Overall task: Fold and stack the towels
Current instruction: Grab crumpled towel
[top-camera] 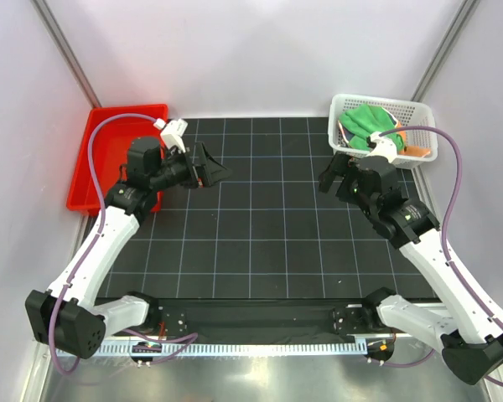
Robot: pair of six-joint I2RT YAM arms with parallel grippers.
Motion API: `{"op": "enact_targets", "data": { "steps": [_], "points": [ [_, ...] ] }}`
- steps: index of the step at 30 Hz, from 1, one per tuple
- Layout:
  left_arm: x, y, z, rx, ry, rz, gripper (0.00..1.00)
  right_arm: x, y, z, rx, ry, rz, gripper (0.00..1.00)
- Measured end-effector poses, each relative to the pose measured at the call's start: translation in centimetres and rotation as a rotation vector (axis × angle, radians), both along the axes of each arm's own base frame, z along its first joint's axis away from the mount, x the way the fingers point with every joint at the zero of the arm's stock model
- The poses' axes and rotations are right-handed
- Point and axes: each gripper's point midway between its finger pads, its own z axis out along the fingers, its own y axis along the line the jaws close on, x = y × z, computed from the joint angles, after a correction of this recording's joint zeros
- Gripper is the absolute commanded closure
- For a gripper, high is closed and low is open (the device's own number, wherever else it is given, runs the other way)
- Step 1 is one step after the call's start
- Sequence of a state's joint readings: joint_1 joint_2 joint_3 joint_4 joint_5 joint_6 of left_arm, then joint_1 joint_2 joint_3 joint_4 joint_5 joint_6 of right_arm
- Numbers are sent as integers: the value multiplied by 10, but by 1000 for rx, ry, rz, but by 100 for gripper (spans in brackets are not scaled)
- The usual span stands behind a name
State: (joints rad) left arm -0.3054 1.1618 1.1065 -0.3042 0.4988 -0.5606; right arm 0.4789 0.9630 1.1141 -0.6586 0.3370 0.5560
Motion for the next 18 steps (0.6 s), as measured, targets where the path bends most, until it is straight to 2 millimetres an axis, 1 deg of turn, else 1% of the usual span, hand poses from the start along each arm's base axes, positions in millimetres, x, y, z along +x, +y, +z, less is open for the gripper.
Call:
{"op": "enact_targets", "data": {
  "steps": [5, 7, 9, 11, 13, 14, 15, 16, 17, 18],
  "points": [
    [0, 0, -5, 7, 5, -1, 0, 4, -1, 1, -20, -11, -2, 0],
    [-1, 1, -13, 16, 17, -3, 0, 11, -7, 0, -57, -17, -35, 0],
    [-2, 1, -20, 23, 32, -4, 0, 27, -15, -2, -119, -21, -81, 0],
    [-2, 1, -25, 28, 44, -4, 0, 48, -22, -4, -174, -9, -115, 0],
    [-2, 2, -28, 32, 49, -2, 0, 80, -40, -9, -212, 25, -163, 1],
    [-1, 2, -29, 35, 49, 2, 0, 102, -48, -9, -226, 56, -180, 4],
    [-1, 2, -29, 36, 48, 2, 0, 116, -71, -9, -231, 66, -239, 6],
    [-1, 2, -29, 37, 48, 4, 0, 135, -90, -9, -237, 82, -280, 10],
    [-1, 2, -29, 38, 48, 5, 0, 152, -109, -12, -246, 102, -316, 15],
    [-1, 2, -29, 38, 47, 4, 1, 168, -127, -17, -257, 120, -347, 27]
  ]
}}
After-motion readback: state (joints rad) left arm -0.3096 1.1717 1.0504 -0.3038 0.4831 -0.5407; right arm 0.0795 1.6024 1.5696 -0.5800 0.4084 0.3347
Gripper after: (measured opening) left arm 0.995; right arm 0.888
